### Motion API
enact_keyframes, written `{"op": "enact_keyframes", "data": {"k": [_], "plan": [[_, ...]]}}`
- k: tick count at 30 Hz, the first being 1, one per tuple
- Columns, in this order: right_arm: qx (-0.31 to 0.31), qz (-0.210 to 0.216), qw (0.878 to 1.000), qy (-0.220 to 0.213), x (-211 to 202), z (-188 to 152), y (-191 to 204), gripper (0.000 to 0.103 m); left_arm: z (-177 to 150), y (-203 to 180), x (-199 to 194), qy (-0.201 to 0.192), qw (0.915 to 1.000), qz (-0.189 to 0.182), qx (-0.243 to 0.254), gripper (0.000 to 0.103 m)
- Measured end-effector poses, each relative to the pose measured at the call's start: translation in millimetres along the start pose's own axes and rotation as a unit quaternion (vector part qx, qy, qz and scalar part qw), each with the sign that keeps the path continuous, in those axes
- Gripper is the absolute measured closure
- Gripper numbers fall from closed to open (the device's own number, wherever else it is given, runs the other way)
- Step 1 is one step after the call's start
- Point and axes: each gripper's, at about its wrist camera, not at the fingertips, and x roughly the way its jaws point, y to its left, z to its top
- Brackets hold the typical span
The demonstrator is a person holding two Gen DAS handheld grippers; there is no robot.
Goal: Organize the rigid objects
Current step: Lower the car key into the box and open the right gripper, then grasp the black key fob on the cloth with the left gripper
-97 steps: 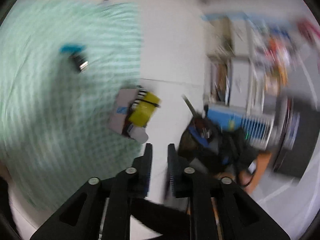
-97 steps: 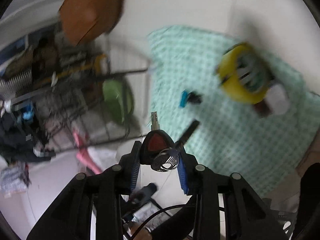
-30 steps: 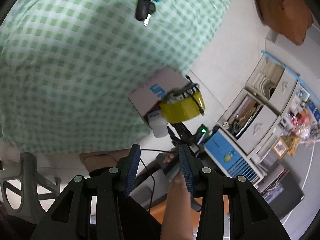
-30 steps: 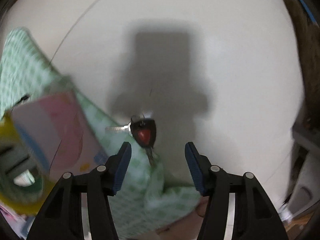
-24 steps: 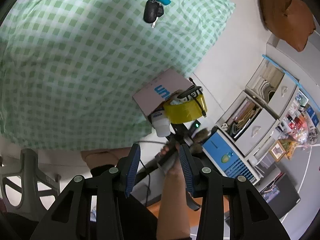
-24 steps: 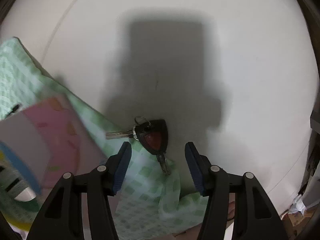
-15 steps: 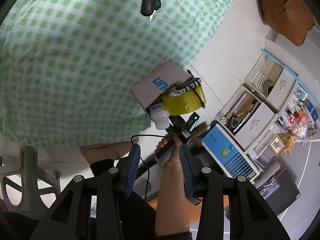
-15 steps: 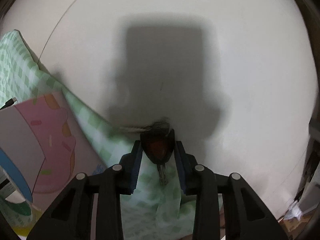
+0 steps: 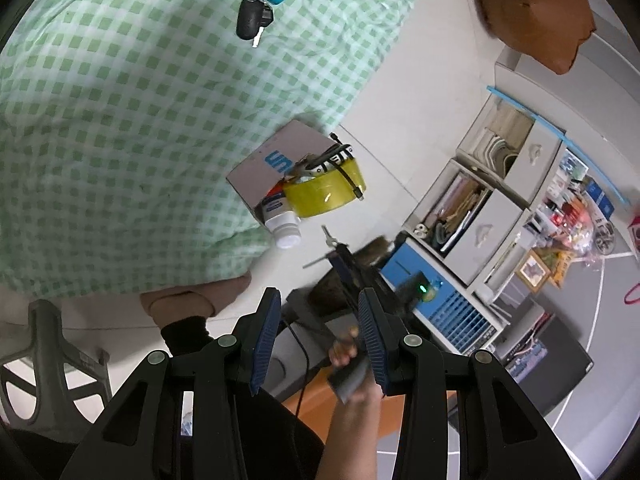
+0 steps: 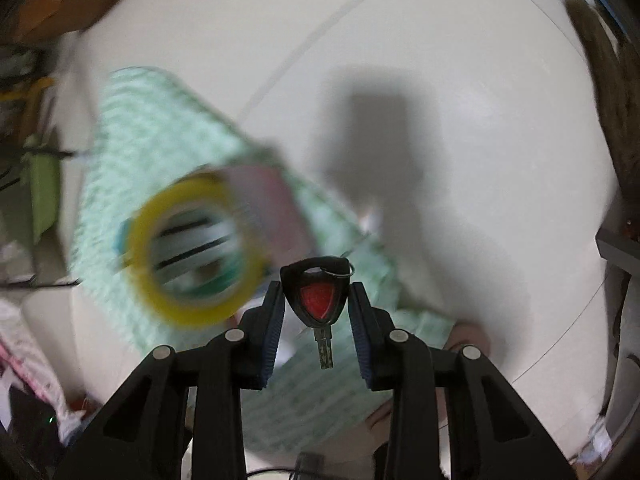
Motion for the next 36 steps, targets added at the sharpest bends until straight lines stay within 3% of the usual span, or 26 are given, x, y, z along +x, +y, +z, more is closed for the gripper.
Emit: {"op": "enact_keyframes", "data": {"k": [1, 4, 11, 14, 17, 19, 21, 23, 25, 26, 29, 34, 36], "plan": [[-0.005, 0.010, 1.000, -0.004, -7, -16, 9, 0.069, 0, 2, -2, -0.002, 1.0000, 0.000, -0.001, 0.065], [-0.031, 0.034, 0.999, -0.011, -12, -19, 39, 0.069, 1, 7, -8, -0.009, 1.0000, 0.002, -0.003, 0.065], [-0.093, 0.001, 0.996, 0.000, 37, -9, 91, 0.068, 2, 10, -18, -0.011, 0.9999, -0.001, -0.007, 0.065], [-0.094, -0.018, 0.995, -0.018, 28, -9, 89, 0.067, 4, 8, -21, -0.012, 0.9999, -0.001, -0.005, 0.065], [-0.074, 0.007, 0.997, -0.013, 11, -16, 86, 0.066, 13, 8, -24, -0.018, 0.9998, 0.003, -0.007, 0.065], [-0.027, 0.036, 0.999, -0.003, -3, -25, 81, 0.066, 20, 9, -26, -0.029, 0.9995, 0.012, -0.005, 0.065], [0.038, 0.102, 0.994, 0.010, -21, -39, 69, 0.061, 38, 13, -31, -0.057, 0.9978, 0.035, 0.000, 0.065], [0.110, 0.190, 0.975, 0.013, -40, -61, 55, 0.048, 57, 18, -40, -0.106, 0.9926, 0.059, 0.009, 0.065], [0.135, 0.250, 0.959, 0.005, -52, -77, 50, 0.044, 76, 25, -53, -0.165, 0.9821, 0.088, 0.021, 0.065], [0.141, 0.264, 0.954, 0.000, -56, -81, 49, 0.044, 86, 31, -61, -0.196, 0.9748, 0.103, 0.021, 0.065], [0.175, 0.287, 0.942, -0.004, -60, -78, 48, 0.044, 103, 39, -67, -0.234, 0.9668, 0.103, -0.002, 0.065], [0.140, 0.317, 0.938, 0.000, -79, -57, 57, 0.044, 134, 15, -27, -0.246, 0.9618, 0.097, 0.072, 0.065], [0.137, 0.321, 0.937, -0.012, -90, -57, 52, 0.041, 149, 13, -6, -0.241, 0.9621, 0.104, 0.074, 0.065]]}}
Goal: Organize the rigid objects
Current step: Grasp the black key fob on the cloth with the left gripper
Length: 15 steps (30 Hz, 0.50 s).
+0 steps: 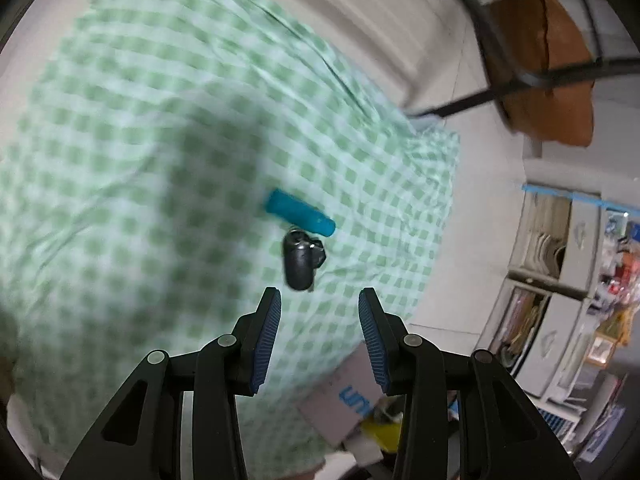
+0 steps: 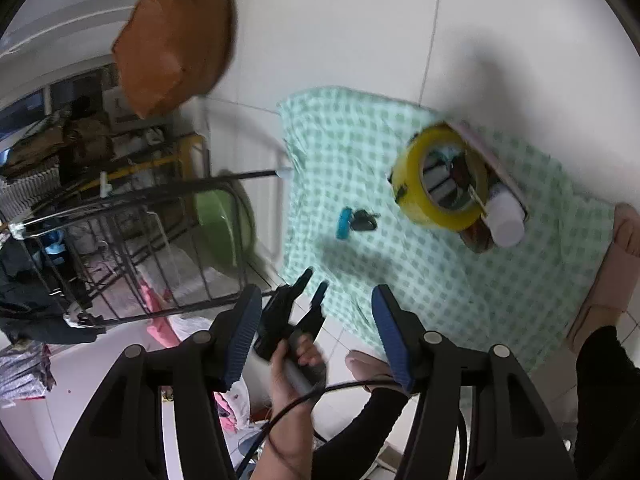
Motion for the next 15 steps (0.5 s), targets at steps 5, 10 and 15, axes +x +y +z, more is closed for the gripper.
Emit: {"op": "enact_keyframes", "data": {"k": [5, 10, 15], "plan": [[0.003, 0.007, 1.000, 0.013, -13, -3, -8, 0.039, 10, -2, 57, 0.014, 0.9990, 0.041, -0.012, 0.065], [0.013, 0.008, 0.999, 0.035, -11, -6, -18, 0.039, 16, -20, 99, 0.021, 0.9949, 0.097, 0.013, 0.065], [0.021, 0.008, 0.999, 0.045, -9, -5, -23, 0.039, 20, -30, 133, 0.032, 0.9851, 0.169, 0.008, 0.065]]}}
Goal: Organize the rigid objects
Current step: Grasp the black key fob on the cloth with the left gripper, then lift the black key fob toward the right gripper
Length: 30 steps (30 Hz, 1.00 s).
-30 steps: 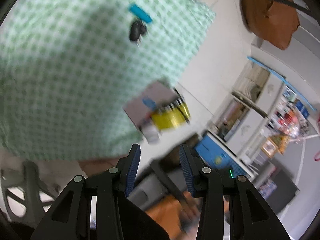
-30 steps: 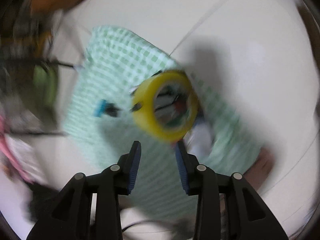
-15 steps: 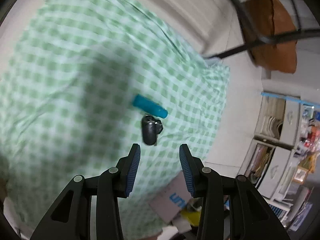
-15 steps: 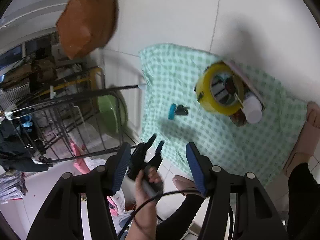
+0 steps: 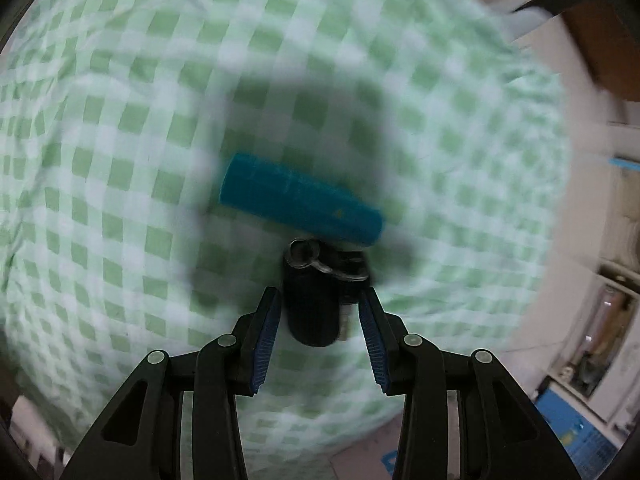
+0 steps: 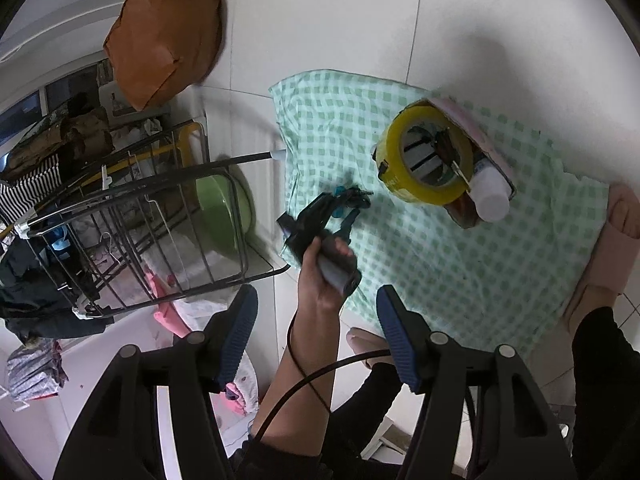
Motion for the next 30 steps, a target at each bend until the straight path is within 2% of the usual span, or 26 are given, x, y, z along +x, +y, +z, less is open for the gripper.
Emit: {"op": "enact_keyframes", "data": {"k": [1, 2, 3, 4, 5, 7, 9, 12, 16, 18, 22, 23, 24, 25, 26, 30], "plan": [[0.001, 0.000, 1.000, 0.001, 0, 0, 0, 0.039, -1, -3, 2, -0.001, 0.9999, 0.008, 0.007, 0.065], [0.001, 0.001, 1.000, 0.002, 0, -1, 0, 0.039, -2, -10, 6, 0.009, 0.9990, 0.026, 0.034, 0.068], [0.001, 0.002, 1.000, 0.002, -1, -1, 0, 0.039, -3, -16, 8, 0.011, 0.9975, 0.037, 0.059, 0.077], [0.001, 0.003, 1.000, 0.003, 0, -2, 0, 0.039, -5, -22, 12, 0.015, 0.9960, 0.040, 0.079, 0.076], [0.000, 0.004, 1.000, 0.004, 0, -2, 0, 0.039, -10, -28, 17, 0.024, 0.9917, 0.063, 0.109, 0.077], [0.000, 0.006, 1.000, 0.006, 0, -4, 1, 0.039, -19, -29, 22, 0.031, 0.9878, 0.072, 0.135, 0.077], [-0.001, 0.009, 1.000, 0.007, -1, -5, 2, 0.039, -29, -24, 23, 0.046, 0.9866, 0.056, 0.146, 0.077], [-0.009, 0.012, 1.000, 0.002, -4, -7, 8, 0.039, -51, -19, 9, 0.067, 0.9829, 0.011, 0.171, 0.077], [-0.027, 0.016, 0.999, 0.006, -3, -12, 19, 0.039, -85, -29, -36, 0.088, 0.9666, -0.064, 0.232, 0.077], [-0.035, 0.017, 0.999, 0.014, 1, -16, 24, 0.039, -108, -37, -69, 0.102, 0.9514, -0.110, 0.269, 0.077], [-0.057, 0.025, 0.997, 0.048, 21, -29, 38, 0.039, -152, -51, -141, 0.115, 0.9143, -0.199, 0.333, 0.077], [-0.060, 0.031, 0.996, 0.059, 28, -33, 41, 0.039, -167, -53, -164, 0.114, 0.9013, -0.232, 0.347, 0.077], [-0.060, 0.036, 0.995, 0.067, 33, -35, 43, 0.039, -169, -51, -178, 0.116, 0.8937, -0.251, 0.353, 0.077], [-0.061, 0.045, 0.994, 0.078, 40, -38, 46, 0.039, -179, -49, -192, 0.118, 0.8825, -0.277, 0.361, 0.077], [-0.064, 0.052, 0.993, 0.085, 45, -40, 49, 0.039, -192, -48, -209, 0.118, 0.8694, -0.303, 0.372, 0.077], [-0.077, 0.091, 0.987, 0.107, 62, -47, 60, 0.039, -215, -35, -241, 0.118, 0.8388, -0.351, 0.399, 0.077]]}}
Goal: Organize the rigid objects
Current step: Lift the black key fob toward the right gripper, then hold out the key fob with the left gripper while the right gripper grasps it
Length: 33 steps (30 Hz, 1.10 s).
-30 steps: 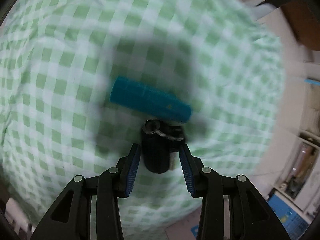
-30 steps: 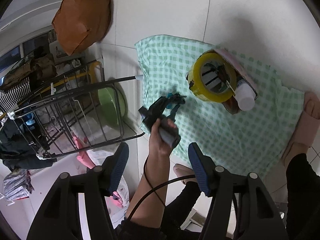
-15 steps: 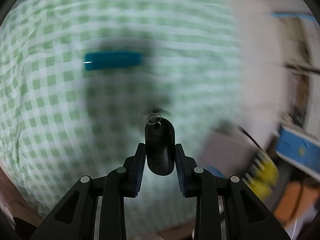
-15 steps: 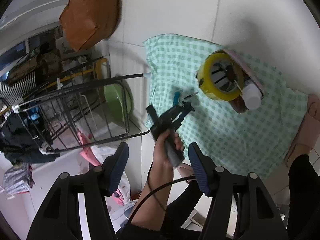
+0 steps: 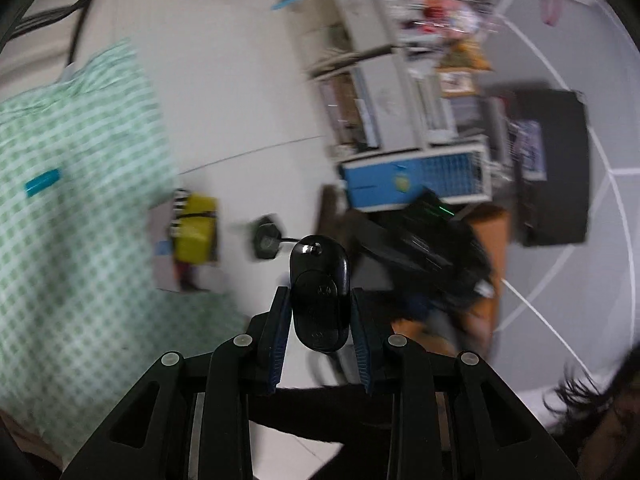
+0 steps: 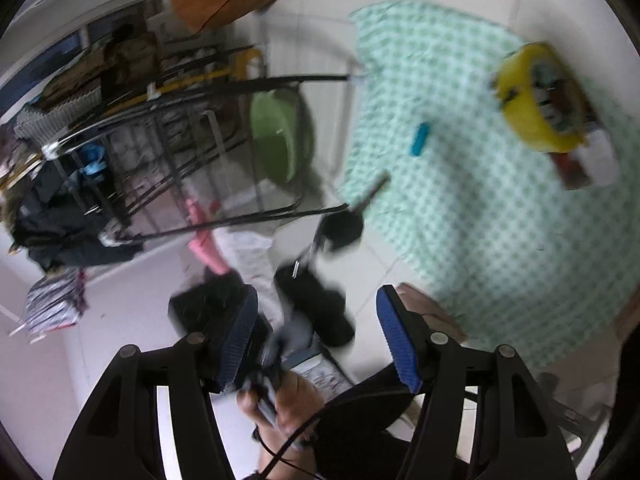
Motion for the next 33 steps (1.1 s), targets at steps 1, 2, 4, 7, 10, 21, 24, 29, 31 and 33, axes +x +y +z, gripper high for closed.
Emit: {"op": "enact_keyframes", "data": {"k": [1, 2, 4, 7, 10, 21, 24, 29, 31, 33], "plan": [[-0.003, 0.012, 1.000, 0.007, 5, -1, 2, 0.039, -2, -3, -8, 0.001, 1.0000, -0.007, 0.005, 0.077], [-0.009, 0.022, 1.000, 0.016, 10, -1, 3, 0.040, -7, -4, -7, 0.002, 0.9998, -0.012, 0.013, 0.077], [-0.021, 0.034, 0.998, 0.043, 23, -3, 5, 0.045, -4, 11, -17, 0.001, 0.9998, -0.013, 0.014, 0.077], [-0.013, 0.042, 0.997, 0.060, 35, -4, -1, 0.064, 3, 27, -15, 0.016, 0.9998, 0.000, -0.009, 0.077], [-0.014, 0.028, 0.998, 0.059, 39, -1, -7, 0.066, 11, 23, -10, 0.028, 0.9995, 0.010, -0.009, 0.077], [-0.003, 0.015, 0.999, 0.039, 41, 7, -12, 0.067, 10, 3, -37, 0.028, 0.9985, 0.008, -0.046, 0.077], [-0.001, 0.016, 0.999, 0.030, 36, 10, -13, 0.067, 10, 5, -40, 0.025, 0.9982, 0.008, -0.055, 0.077], [0.016, 0.001, 1.000, -0.004, 19, 20, -26, 0.095, 10, 9, -38, 0.032, 0.9963, 0.028, -0.075, 0.076], [0.024, -0.003, 1.000, -0.019, 8, 27, -32, 0.099, 10, 12, -37, 0.032, 0.9956, 0.041, -0.078, 0.076], [0.018, -0.019, 0.999, -0.033, 0, 33, -35, 0.099, 11, 16, -31, 0.038, 0.9947, 0.047, -0.083, 0.076]]}}
